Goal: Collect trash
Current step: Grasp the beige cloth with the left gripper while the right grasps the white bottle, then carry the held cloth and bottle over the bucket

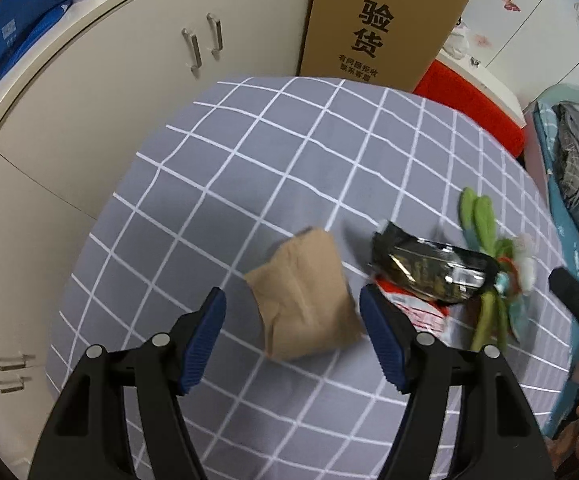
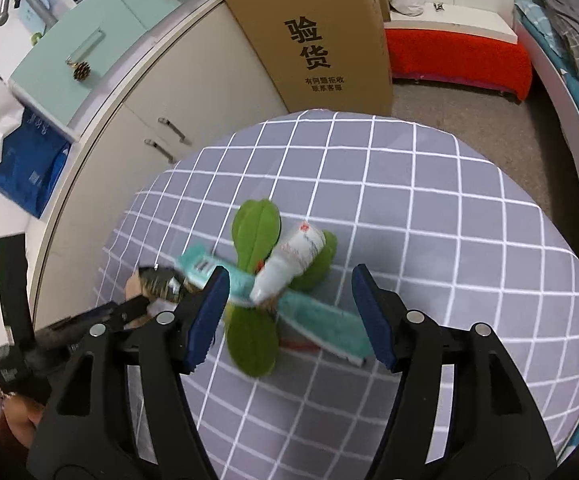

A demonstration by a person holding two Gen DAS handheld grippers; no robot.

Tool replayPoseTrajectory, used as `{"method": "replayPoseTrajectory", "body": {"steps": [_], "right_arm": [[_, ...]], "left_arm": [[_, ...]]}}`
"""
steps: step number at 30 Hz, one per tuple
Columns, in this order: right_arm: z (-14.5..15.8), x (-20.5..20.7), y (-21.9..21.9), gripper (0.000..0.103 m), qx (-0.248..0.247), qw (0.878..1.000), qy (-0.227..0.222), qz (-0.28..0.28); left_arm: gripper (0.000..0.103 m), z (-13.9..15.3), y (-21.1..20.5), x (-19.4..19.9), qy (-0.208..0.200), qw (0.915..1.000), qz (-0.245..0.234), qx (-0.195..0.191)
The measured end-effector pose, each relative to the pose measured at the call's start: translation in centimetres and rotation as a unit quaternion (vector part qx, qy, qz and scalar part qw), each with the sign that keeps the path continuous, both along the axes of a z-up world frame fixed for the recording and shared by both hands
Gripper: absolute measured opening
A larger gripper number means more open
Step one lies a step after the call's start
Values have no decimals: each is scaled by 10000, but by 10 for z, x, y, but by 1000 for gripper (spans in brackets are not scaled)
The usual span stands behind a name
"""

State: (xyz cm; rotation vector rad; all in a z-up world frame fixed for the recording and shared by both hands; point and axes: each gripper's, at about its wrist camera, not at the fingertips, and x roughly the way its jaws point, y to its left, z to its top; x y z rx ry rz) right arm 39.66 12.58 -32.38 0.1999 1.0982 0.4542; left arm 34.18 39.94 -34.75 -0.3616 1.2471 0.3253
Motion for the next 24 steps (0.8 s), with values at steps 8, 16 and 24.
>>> {"method": "replayPoseTrajectory", "body": {"steps": [8, 16, 24], "right_arm": [[-18, 18, 17, 43, -72, 10000, 39, 7], [-8, 13, 16, 26, 28, 9999, 46, 114], [35, -11, -18, 26, 281, 9995, -136, 106]], "left_arm": [[44, -5, 0, 3, -67, 9995, -263, 155], [27, 20, -7, -9, -187, 9997, -168, 24], [27, 81, -46, -20, -704, 9973, -214, -48]]}}
